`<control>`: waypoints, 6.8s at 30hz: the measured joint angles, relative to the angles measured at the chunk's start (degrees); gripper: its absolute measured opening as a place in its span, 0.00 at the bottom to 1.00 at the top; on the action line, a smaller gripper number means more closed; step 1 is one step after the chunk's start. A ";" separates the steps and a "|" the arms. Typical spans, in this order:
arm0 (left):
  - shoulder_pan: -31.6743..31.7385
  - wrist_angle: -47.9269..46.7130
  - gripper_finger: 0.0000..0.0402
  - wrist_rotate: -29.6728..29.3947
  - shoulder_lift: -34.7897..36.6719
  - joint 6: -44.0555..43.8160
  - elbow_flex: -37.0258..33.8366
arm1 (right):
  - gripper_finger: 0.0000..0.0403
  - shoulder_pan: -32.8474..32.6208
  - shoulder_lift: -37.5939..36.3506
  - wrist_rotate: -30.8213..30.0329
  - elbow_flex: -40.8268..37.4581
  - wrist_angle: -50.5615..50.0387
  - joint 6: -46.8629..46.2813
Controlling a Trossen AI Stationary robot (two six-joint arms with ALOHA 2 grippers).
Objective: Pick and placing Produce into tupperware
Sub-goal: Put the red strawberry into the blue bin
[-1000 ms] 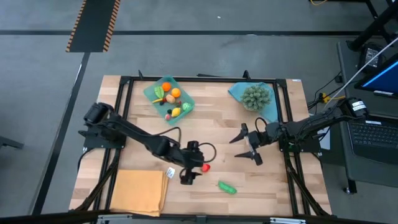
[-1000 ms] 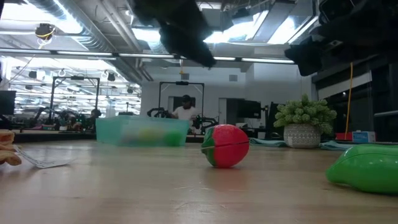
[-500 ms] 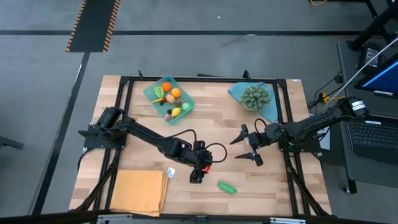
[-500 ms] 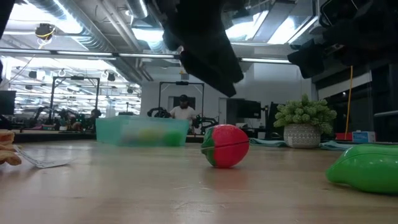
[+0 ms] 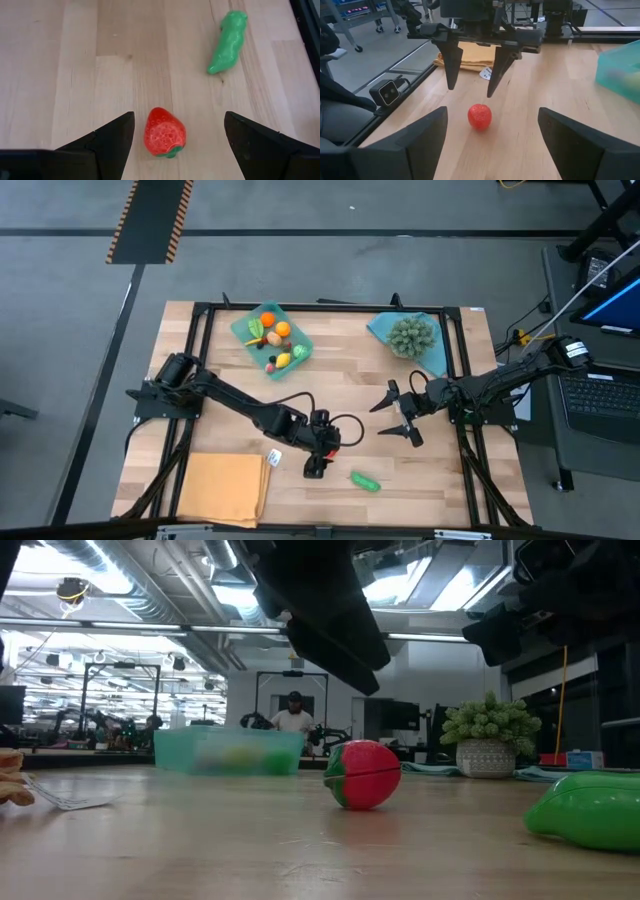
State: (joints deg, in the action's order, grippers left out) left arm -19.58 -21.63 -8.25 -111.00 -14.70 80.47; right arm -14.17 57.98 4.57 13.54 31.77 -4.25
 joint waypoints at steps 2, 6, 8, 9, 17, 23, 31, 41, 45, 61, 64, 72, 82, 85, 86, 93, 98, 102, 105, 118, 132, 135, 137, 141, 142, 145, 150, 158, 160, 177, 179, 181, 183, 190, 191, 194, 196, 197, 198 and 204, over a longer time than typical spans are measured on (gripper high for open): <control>-0.04 0.00 0.74 0.00 0.00 0.02 0.00 | 0.77 0.01 0.00 0.01 0.00 0.00 0.00; -0.02 0.17 0.74 -0.02 -0.55 -0.03 0.00 | 0.77 0.00 0.00 0.01 0.00 0.00 -0.04; -0.02 -0.30 0.74 -0.03 -0.71 -0.28 -0.04 | 0.77 -0.02 0.00 0.01 0.00 0.00 -0.07; -0.02 0.24 0.74 -0.08 -1.10 -0.77 0.01 | 0.77 -0.02 0.00 0.00 0.00 -0.04 -0.07; 0.06 0.35 0.74 -1.73 -4.97 -1.74 -0.05 | 0.77 -0.02 0.02 0.01 0.00 -0.44 -0.27; 0.03 1.40 0.74 -1.73 -7.58 -2.29 -0.02 | 0.77 -0.07 0.04 -0.01 0.00 -0.57 -0.68; 0.11 2.40 0.74 -1.84 -10.16 -3.26 -0.02 | 0.77 -0.11 0.04 -0.01 0.00 -0.56 -1.01; 0.16 2.57 0.74 -1.87 -10.16 -3.88 -0.02 | 0.77 -0.11 0.04 -0.01 0.00 -0.57 -1.29; 0.51 2.77 0.74 -1.68 -10.16 -6.25 -0.02 | 0.77 -0.11 0.04 -0.01 0.00 -0.56 -1.29; 0.99 2.56 0.47 -2.03 -10.16 -5.83 -0.02 | 0.77 -0.11 0.02 -0.01 0.00 -0.77 -1.51; 0.99 2.27 0.47 -1.91 -10.01 -4.53 -0.02 | 0.77 -0.11 0.02 -0.01 0.00 -0.81 -1.51; 0.99 -1.17 0.47 -1.62 -6.08 -0.88 -0.04 | 0.77 -0.11 0.00 -0.01 0.00 -1.07 -1.53; 1.83 -10.89 0.47 -5.07 4.39 6.05 -0.04 | 0.77 -0.11 0.00 -0.01 0.00 -1.20 -1.55; 2.50 -15.04 0.47 -6.35 8.78 6.36 -0.04 | 0.77 -0.13 0.00 0.00 0.00 -1.35 -1.67; 2.73 -16.47 0.47 -6.97 10.36 6.36 -0.04 | 0.77 -0.15 0.00 -0.01 0.00 -1.51 -1.74; 4.07 -17.26 0.47 -11.74 23.50 6.79 -5.56 | 0.77 -1.40 0.00 0.00 0.00 -1.85 -1.53; 4.65 -6.61 0.47 -15.19 34.04 9.08 -16.22 | 0.77 -1.79 0.00 -0.03 0.00 -1.73 -1.46; 5.51 3.79 0.47 -13.07 40.79 9.33 -25.81 | 0.77 -1.78 0.00 -0.05 0.00 -1.56 -0.85; 6.33 10.17 0.47 -11.28 44.38 9.29 -32.85 | 0.77 -1.77 0.00 -0.05 0.00 -1.07 0.11; 10.79 26.33 0.47 -8.12 52.72 9.20 -51.14 | 0.77 -1.77 0.00 -4.45 0.00 0.63 0.44; 27.24 12.46 0.47 -13.66 59.91 2.78 -51.87 | 0.77 -1.69 0.00 -10.80 0.00 0.67 1.25; 31.11 10.80 0.47 -13.62 60.40 3.03 -51.87 | 0.77 -1.68 0.00 -13.17 0.00 0.66 2.41; 33.56 9.33 0.47 -13.56 60.55 3.06 -51.87 | 0.77 -1.68 0.00 -14.24 0.00 0.68 3.41; 38.37 4.46 0.47 -11.29 60.54 3.09 -51.05 | 0.77 -1.68 0.00 -15.62 0.00 0.70 4.65; 39.63 3.21 0.47 -10.38 60.52 3.12 -50.45 | 0.77 -1.58 0.00 -15.68 0.00 0.70 4.76; 43.34 -2.04 0.47 -7.86 60.36 3.23 -47.74 | 0.77 -0.53 0.00 -15.64 0.00 0.66 4.03; 48.38 -12.46 0.47 -4.21 58.42 4.70 -40.74 | 0.77 2.87 0.02 -15.66 0.00 -0.37 -1.24; 52.11 -27.33 0.47 -1.07 46.40 7.35 -28.66 | 0.77 8.51 0.02 -15.64 0.00 -0.74 -2.84; 52.78 -30.43 0.47 -1.06 42.82 8.58 -26.26 | 0.77 9.26 0.02 -15.64 0.00 -0.87 -2.84; 53.05 -34.10 0.47 0.94 32.22 11.21 -16.44 | 0.77 9.94 0.02 -15.48 0.00 -3.41 -1.74; 53.05 -34.26 0.47 0.97 32.22 10.75 -16.44 | 0.77 9.94 0.02 -15.48 0.00 -3.41 -1.59; 53.05 -34.45 0.47 1.63 32.22 10.61 -16.44 | 0.77 9.94 0.02 -15.48 0.00 -3.41 -1.55; 53.03 -34.46 0.47 1.96 32.22 10.30 -16.44 | 0.77 9.94 0.02 -15.48 0.00 -3.39 -1.55; 53.01 -34.47 0.47 2.01 32.22 9.79 -16.44 | 0.77 9.94 0.02 -15.51 0.00 -3.39 -1.55; 53.01 -34.47 0.47 2.01 32.22 9.77 -16.44 | 0.77 9.94 0.02 -15.51 0.00 -3.39 -1.55; 53.02 -34.48 0.47 2.01 32.22 9.75 -16.44 | 0.77 9.94 0.02 -15.51 0.00 -3.39 -1.54; 52.94 -34.48 0.47 2.01 32.22 9.73 -16.44 | 0.77 9.94 0.02 -15.51 0.00 -3.39 -1.53; 52.94 -34.48 0.47 2.01 32.22 9.74 -16.44 | 0.77 9.94 0.02 -15.51 0.00 -3.39 -1.53; 52.94 -34.47 0.47 2.01 32.22 9.73 -16.44 | 0.77 9.94 0.02 -15.51 0.00 -3.39 -1.53; 52.94 -34.47 0.47 2.02 32.22 8.87 -16.44 | 0.77 9.94 0.02 -15.53 0.00 -3.39 -1.52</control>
State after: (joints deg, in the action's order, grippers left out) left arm 33.36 -56.10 -6.23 -78.78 -5.82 64.03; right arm -4.23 58.00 -10.96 13.54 28.38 -5.77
